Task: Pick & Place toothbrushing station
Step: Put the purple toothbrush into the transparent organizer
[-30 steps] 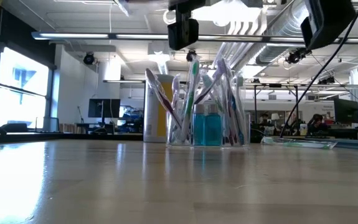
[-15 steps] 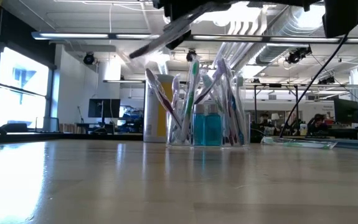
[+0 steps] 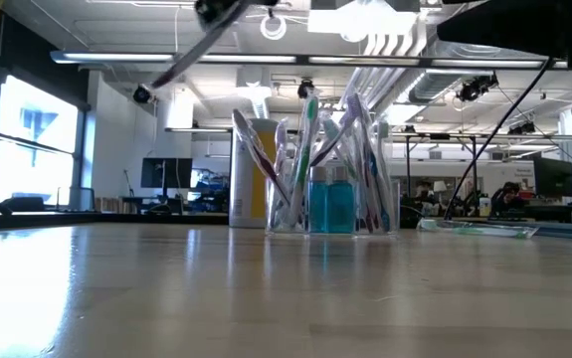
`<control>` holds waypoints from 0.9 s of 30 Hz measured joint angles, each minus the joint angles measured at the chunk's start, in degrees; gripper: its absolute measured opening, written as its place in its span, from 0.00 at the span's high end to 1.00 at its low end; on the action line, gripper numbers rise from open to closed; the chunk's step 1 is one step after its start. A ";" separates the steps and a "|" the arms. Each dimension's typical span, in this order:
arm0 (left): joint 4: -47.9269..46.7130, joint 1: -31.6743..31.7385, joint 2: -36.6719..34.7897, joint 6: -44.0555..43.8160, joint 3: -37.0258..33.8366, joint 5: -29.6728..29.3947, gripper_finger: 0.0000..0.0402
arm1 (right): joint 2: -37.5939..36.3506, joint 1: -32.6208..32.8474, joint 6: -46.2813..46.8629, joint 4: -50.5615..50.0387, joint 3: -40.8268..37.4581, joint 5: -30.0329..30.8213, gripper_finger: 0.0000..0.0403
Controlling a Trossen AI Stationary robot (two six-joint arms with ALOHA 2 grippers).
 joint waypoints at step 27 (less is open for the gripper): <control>75.11 26.10 -14.82 11.04 -52.01 14.97 0.98 | -0.02 -2.77 15.22 -0.53 -0.53 0.01 0.56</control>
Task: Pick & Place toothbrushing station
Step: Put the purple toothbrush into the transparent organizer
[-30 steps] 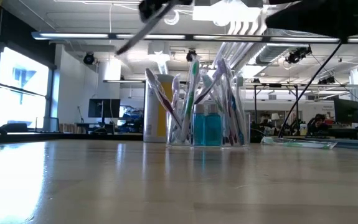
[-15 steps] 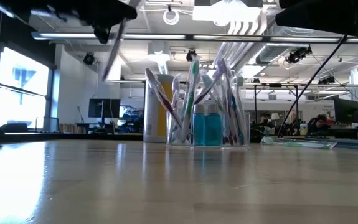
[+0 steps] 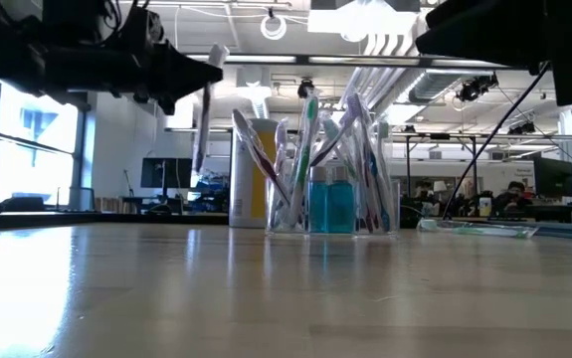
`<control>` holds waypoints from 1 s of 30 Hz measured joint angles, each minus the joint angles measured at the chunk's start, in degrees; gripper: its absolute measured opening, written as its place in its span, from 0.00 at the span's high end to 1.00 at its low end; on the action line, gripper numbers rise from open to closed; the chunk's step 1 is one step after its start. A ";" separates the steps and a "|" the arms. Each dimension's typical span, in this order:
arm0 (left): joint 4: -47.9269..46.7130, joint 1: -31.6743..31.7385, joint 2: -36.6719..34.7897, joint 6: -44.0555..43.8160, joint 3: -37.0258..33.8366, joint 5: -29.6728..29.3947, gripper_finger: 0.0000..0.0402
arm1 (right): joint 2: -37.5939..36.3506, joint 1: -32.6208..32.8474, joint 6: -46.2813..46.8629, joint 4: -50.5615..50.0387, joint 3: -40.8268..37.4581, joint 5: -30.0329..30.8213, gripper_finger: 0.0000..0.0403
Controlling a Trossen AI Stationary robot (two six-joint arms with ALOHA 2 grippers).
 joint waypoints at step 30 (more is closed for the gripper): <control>15.46 0.04 26.00 -0.26 16.38 0.52 0.99 | 0.00 0.45 0.34 -0.12 0.00 0.00 0.56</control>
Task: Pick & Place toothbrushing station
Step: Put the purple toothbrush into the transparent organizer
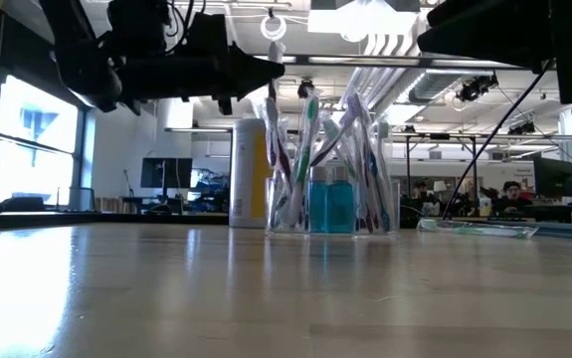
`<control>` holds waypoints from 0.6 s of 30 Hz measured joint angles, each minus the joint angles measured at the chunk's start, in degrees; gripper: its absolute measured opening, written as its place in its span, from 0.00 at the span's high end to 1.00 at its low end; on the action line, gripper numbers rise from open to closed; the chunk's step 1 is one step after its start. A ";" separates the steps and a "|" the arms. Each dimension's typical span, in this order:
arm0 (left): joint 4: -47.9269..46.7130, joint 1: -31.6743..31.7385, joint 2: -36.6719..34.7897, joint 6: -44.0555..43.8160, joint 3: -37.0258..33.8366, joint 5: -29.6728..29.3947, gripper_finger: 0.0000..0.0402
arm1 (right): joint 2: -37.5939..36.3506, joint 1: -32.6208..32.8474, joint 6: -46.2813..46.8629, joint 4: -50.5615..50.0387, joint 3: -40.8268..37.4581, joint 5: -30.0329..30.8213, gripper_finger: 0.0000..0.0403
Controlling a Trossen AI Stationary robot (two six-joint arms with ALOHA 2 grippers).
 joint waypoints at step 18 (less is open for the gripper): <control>10.73 3.02 11.81 -2.26 0.56 -0.55 0.99 | 0.02 -0.06 0.07 0.00 0.00 -0.17 0.56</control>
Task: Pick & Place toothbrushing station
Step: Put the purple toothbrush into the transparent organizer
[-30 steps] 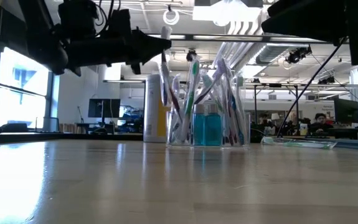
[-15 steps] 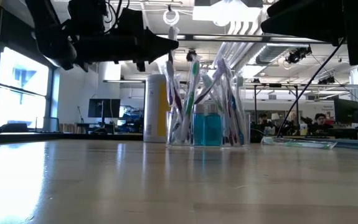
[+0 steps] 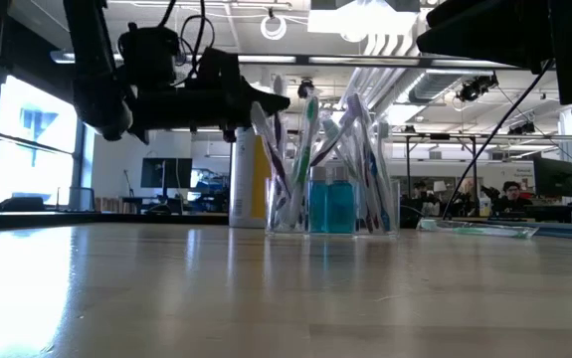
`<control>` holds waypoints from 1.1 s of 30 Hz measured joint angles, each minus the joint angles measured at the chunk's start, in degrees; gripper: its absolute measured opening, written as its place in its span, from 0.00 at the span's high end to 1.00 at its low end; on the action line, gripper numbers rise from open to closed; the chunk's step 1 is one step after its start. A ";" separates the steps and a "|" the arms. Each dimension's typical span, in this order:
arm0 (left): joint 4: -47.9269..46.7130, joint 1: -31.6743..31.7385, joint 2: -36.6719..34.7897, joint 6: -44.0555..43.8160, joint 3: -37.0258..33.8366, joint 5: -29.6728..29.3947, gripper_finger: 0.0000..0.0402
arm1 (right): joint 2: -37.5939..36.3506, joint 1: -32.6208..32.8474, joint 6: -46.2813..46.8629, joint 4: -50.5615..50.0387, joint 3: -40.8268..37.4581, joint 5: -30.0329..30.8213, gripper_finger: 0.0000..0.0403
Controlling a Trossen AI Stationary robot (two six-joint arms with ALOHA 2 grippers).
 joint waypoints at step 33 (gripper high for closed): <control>4.33 0.31 10.55 -2.29 -0.10 -0.33 0.83 | 0.01 -0.44 -0.44 -0.04 0.00 0.13 0.56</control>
